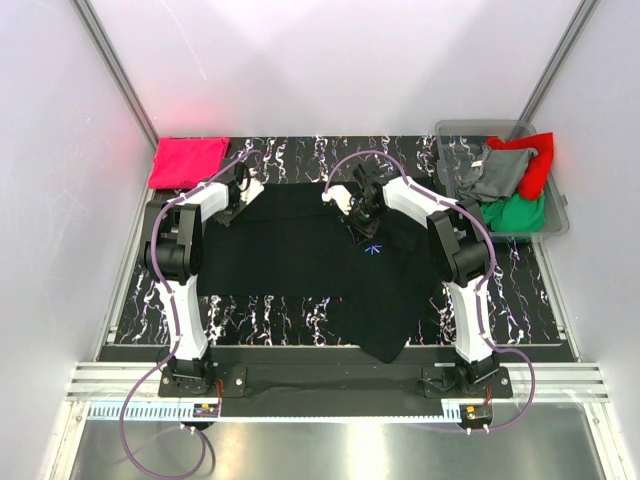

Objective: Fold and stack the t-shirts
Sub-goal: Fold the tshirt

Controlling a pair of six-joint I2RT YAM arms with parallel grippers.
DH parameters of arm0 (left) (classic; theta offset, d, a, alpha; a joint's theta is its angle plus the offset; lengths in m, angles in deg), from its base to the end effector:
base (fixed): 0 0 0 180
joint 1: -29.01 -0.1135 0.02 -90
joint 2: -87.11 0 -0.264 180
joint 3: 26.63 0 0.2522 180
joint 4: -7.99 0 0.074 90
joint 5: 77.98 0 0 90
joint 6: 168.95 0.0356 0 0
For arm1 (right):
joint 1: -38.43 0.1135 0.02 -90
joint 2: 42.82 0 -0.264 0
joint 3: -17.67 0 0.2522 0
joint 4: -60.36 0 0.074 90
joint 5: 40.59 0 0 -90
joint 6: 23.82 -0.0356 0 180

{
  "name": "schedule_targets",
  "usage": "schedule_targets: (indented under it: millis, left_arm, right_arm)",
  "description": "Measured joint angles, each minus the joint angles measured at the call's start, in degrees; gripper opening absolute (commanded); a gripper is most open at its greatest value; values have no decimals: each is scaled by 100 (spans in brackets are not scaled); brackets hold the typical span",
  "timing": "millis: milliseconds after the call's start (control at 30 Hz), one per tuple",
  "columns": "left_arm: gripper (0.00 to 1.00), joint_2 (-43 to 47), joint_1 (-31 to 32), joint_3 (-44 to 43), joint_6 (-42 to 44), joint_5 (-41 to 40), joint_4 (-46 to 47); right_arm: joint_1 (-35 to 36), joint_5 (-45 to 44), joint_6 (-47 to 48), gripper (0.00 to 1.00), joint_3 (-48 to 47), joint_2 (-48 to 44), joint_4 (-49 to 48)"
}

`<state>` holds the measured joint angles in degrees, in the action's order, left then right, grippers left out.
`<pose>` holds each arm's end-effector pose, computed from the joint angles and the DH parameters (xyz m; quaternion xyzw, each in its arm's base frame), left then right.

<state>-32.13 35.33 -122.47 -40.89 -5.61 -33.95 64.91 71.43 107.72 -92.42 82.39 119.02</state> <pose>0.4240 -0.0361 0.1456 0.3343 0.9063 0.2017 0.1620 0.3929 0.2106 0.1607 -0.5659 0.7905 0.1693 0.1621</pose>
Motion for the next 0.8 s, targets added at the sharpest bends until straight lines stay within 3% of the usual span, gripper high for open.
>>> schedule_targets:
  millis: [800]
  left_arm:
    - [0, 0, 0, -4, -2, 0, -4]
  right_arm:
    - [273, 15, -308, 8, -140, -245, 485]
